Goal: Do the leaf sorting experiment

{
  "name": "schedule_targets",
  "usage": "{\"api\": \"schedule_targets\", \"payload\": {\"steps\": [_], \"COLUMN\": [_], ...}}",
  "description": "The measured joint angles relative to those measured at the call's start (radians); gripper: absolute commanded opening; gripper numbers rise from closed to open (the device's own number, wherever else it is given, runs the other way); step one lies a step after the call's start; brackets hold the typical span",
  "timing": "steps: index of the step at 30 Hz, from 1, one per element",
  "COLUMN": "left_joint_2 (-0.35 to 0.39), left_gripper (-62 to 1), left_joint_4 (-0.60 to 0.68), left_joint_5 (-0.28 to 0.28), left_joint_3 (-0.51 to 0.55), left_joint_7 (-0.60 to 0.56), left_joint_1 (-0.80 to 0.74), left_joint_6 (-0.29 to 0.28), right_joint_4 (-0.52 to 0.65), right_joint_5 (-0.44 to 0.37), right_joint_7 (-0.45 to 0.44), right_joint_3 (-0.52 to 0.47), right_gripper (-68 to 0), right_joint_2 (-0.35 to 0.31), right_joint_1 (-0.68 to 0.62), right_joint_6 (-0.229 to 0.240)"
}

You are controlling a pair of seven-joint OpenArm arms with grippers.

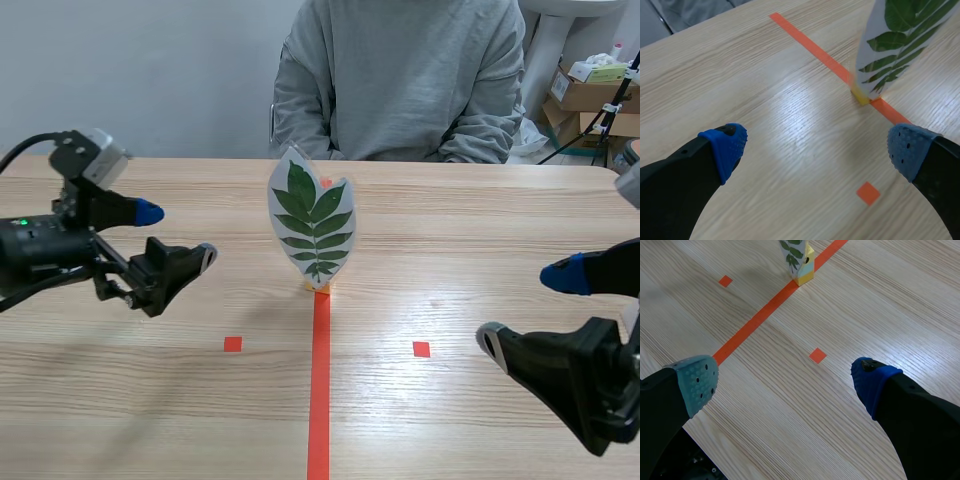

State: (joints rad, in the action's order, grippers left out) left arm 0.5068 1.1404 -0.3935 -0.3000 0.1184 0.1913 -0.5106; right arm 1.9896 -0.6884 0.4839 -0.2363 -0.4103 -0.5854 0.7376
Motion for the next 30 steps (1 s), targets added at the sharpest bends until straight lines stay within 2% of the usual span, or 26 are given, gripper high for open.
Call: {"api": "schedule_targets", "payload": {"steps": [3,10,15,26,30], "left_joint_2": [-0.016,-0.093,-0.148,-0.23,-0.233], "left_gripper": [-0.9,-0.9,-0.9,-0.9,-0.9], "left_joint_4": [-0.103,-0.26,-0.283,-0.299,-0.299], "left_joint_5": [0.064,0.077,0.08,0.081,0.133], "left_joint_3": [-0.116,-0.273,-0.332,-0.376,-0.376], "left_joint_7": [-0.02,-0.025,-0.025,-0.017,-0.014], "left_joint_1": [0.125,0.289,0.321,0.321,0.321], "left_joint_6": [-0.016,-0.049,-0.089,-0.086,-0.085], "right_joint_4": [0.0,0.0,0.0,0.0,0.0], "right_joint_5": [0.0,0.0,0.011,0.011,0.011], "right_joint_7": [0.0,0.0,0.0,0.0,0.0], "right_joint_3": [0.0,0.0,0.0,0.0,0.0], "right_gripper": [-13.3,-13.3,-13.3,-13.3,-13.3], "right_joint_2": [0.0,0.0,0.0,0.0,0.0], "right_joint_1": [0.0,0.0,0.0,0.0,0.0], "right_joint_6": [0.0,0.0,0.0,0.0,0.0]}}
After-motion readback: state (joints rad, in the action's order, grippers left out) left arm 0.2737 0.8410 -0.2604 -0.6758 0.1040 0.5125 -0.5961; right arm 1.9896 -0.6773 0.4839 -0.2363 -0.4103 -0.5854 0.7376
